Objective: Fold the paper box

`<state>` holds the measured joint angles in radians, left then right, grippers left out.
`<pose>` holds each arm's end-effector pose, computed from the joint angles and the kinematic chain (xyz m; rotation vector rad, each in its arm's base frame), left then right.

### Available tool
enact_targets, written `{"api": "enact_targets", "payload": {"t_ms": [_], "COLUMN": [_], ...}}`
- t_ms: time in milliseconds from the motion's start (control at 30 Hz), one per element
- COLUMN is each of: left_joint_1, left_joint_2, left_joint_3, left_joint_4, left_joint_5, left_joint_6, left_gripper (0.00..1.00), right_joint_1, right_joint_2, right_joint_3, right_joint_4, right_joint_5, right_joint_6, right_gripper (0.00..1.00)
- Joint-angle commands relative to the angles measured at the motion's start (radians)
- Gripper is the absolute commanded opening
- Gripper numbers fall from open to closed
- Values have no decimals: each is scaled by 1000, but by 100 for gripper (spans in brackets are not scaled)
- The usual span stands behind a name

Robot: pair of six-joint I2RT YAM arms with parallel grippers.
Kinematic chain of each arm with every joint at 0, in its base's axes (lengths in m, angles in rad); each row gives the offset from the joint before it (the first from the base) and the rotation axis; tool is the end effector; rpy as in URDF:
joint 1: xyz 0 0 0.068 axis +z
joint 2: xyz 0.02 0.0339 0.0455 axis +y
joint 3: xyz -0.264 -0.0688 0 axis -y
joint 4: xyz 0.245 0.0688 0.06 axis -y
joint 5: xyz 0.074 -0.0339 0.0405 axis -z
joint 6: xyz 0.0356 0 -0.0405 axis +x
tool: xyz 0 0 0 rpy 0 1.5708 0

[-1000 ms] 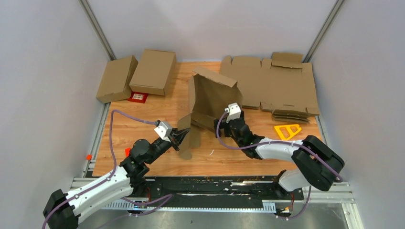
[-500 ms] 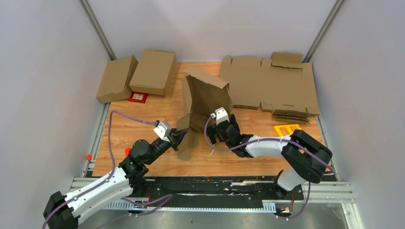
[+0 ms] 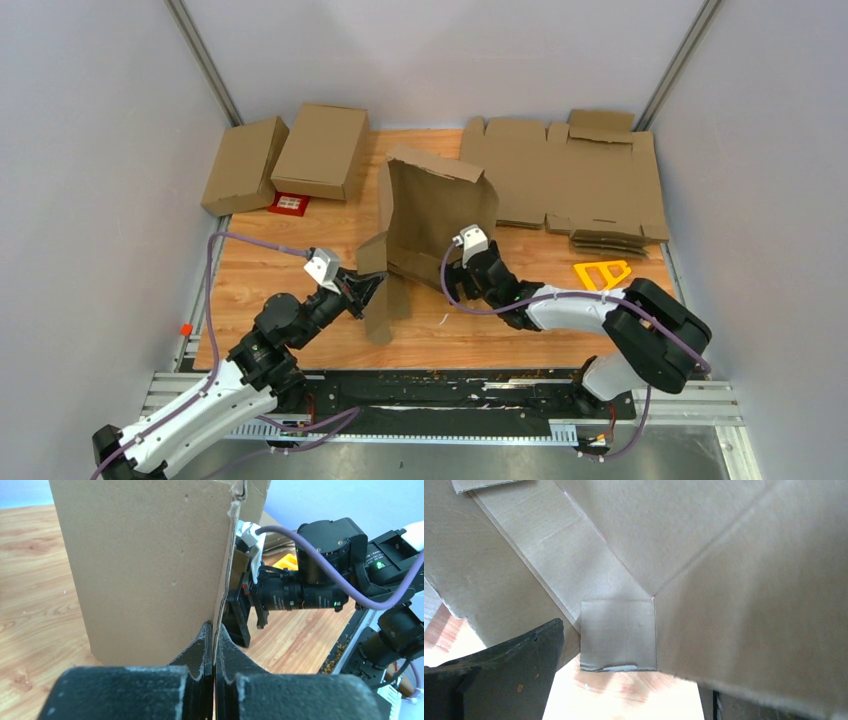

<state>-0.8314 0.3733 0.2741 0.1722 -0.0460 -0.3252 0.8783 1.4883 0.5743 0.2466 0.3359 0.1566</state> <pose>0.0910 -0.0973 0.2532 0.3542 1.5239 -0.8895 0.1877 0.2079 0.1526 -0.6060 2.1172 0.2033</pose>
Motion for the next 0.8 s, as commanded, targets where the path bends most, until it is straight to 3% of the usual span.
{"api": "enact_targets", "payload": {"t_ms": [0, 133, 333, 633, 767], "left_joint_1": [-3, -3, -3, -3, -3], "left_joint_2": [-3, -22, -39, 37, 34], "left_joint_3": [59, 63, 2, -33, -35], "left_joint_4": [-150, -217, -201, -91, -92], "left_joint_5": [-4, -2, -5, 61, 58], "left_joint_6": [-102, -79, -15, 21, 29], "left_gripper": [0, 0, 0, 0, 0], "right_joint_1": [-68, -128, -226, -313, -348], "right_joint_2": [-62, -82, -62, -82, -81], "right_joint_3": [-45, -58, -4, -70, -56], "right_joint_4": [66, 78, -55, 146, 147], "right_joint_5": [-169, -219, -273, -353, -360], "right_joint_6": [55, 114, 303, 493, 552], "right_gripper": [91, 85, 85, 80, 77]}}
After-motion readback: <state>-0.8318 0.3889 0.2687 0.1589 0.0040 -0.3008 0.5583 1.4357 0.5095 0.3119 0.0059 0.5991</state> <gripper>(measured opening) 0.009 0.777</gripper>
